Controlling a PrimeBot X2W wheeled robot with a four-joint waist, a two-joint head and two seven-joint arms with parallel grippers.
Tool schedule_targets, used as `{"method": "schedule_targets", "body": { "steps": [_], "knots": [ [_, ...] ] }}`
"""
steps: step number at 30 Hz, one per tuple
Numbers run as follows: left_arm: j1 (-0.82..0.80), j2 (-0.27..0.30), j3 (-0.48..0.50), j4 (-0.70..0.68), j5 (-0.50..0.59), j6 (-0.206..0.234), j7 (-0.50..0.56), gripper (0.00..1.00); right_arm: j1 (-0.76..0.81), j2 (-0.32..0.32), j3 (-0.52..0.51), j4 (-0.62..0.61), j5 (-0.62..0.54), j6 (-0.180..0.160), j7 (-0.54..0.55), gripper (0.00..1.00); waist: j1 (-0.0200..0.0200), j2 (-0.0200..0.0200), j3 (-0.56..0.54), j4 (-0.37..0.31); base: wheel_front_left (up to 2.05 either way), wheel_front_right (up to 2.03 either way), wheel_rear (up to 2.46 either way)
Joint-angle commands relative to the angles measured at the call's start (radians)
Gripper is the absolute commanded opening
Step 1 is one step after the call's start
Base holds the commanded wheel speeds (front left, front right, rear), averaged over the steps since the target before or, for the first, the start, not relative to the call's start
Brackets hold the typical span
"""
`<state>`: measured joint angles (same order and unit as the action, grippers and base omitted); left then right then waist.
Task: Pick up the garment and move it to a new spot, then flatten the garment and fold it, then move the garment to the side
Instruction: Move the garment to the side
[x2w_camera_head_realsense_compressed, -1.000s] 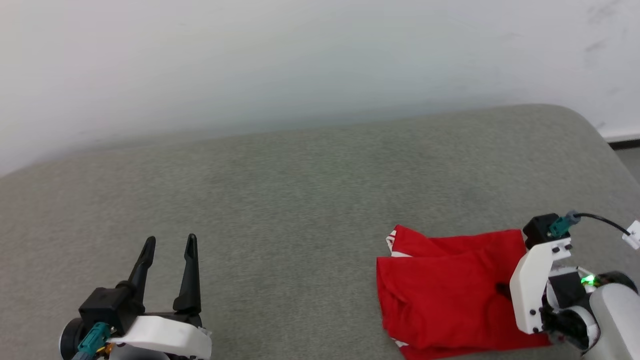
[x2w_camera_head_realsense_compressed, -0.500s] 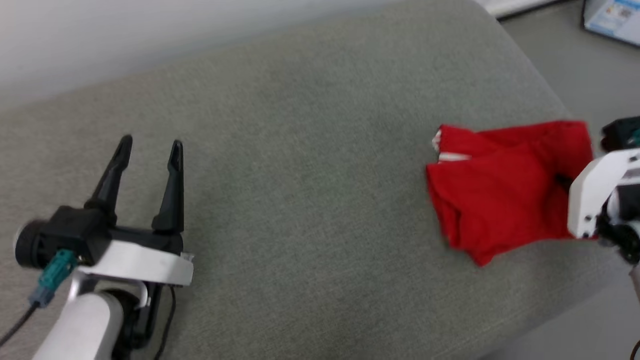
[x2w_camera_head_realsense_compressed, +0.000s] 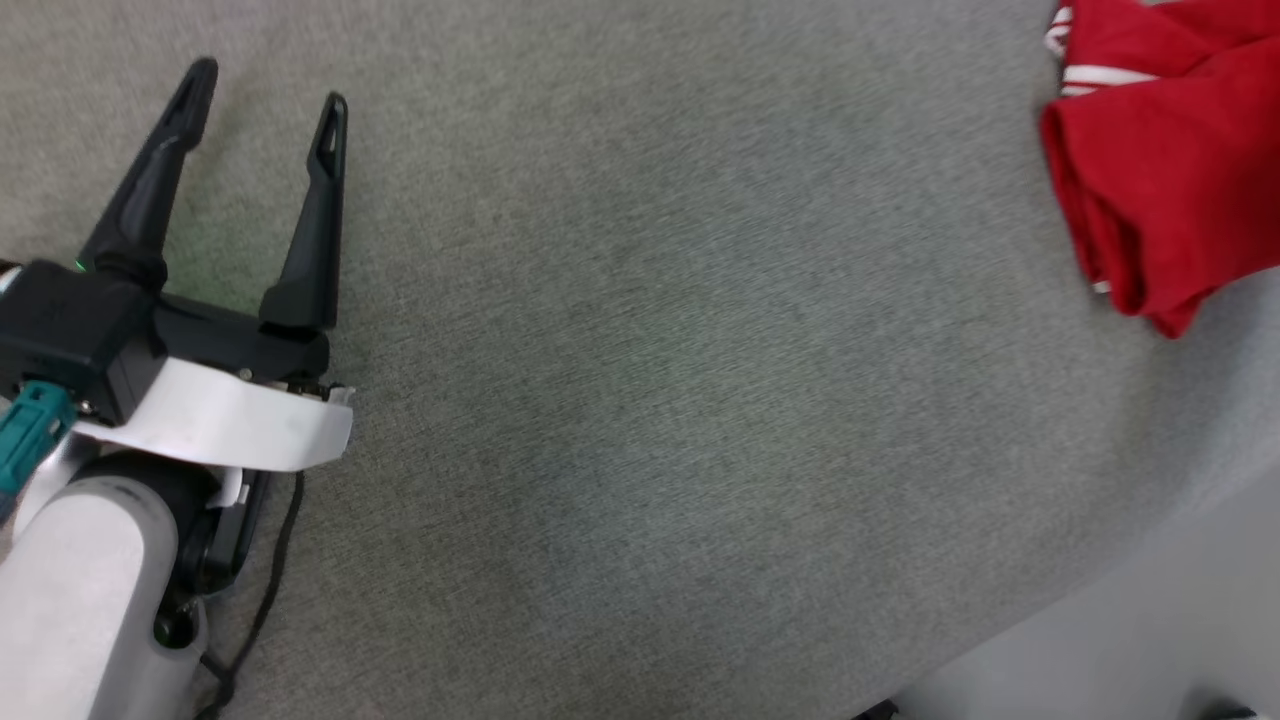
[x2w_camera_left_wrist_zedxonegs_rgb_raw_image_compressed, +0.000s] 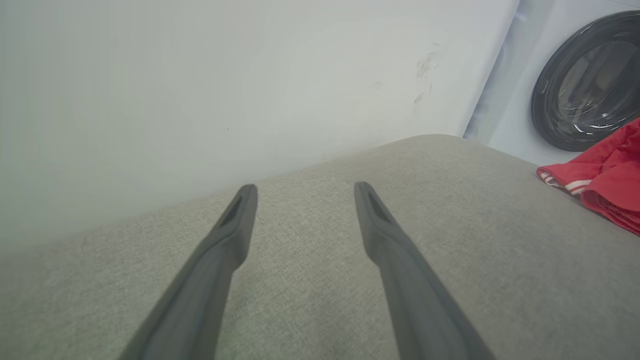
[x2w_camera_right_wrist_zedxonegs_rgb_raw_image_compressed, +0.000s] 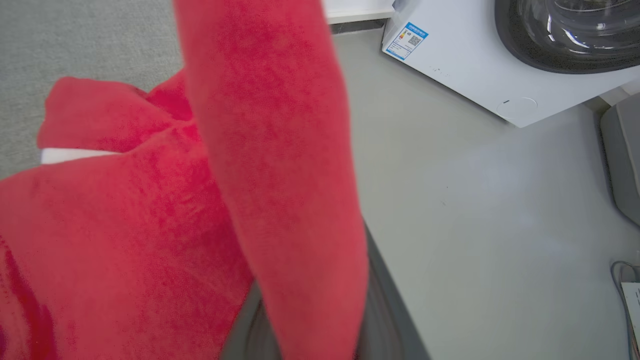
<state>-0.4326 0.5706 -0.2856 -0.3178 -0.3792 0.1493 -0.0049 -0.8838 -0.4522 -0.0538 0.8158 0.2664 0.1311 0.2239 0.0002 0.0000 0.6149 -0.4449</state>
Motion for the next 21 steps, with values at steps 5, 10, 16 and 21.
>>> {"method": "schedule_targets", "body": {
  "steps": [5, 10, 16, 21],
  "knots": [
    [-0.055, 0.002, -0.016, -0.018, 0.017, -0.007, 0.016, 1.00, -0.062, 0.035, -0.094, 0.107, -0.109, -0.001, -0.117, 1.00, -0.0002, 0.0000, 0.087, 0.022, 0.00, 0.00, 0.00],
    [-0.058, -0.002, -0.020, -0.012, 0.017, -0.005, 0.008, 1.00, -0.077, 0.053, -0.177, 0.151, -0.233, -0.001, -0.244, 1.00, -0.0002, 0.0000, 0.070, 0.022, 0.00, 0.00, 0.00],
    [-0.015, -0.026, -0.021, 0.031, -0.002, 0.005, -0.037, 1.00, -0.033, 0.066, -0.247, 0.148, -0.342, -0.001, -0.363, 1.00, -0.0002, 0.0000, -0.010, 0.029, 0.00, 0.00, 0.00],
    [0.038, -0.062, -0.025, 0.081, -0.028, 0.014, -0.091, 1.00, 0.028, 0.080, -0.240, 0.124, -0.372, -0.001, -0.414, 1.00, -0.0002, 0.0000, -0.104, 0.052, 0.00, 0.00, 0.00]
  ]
}}
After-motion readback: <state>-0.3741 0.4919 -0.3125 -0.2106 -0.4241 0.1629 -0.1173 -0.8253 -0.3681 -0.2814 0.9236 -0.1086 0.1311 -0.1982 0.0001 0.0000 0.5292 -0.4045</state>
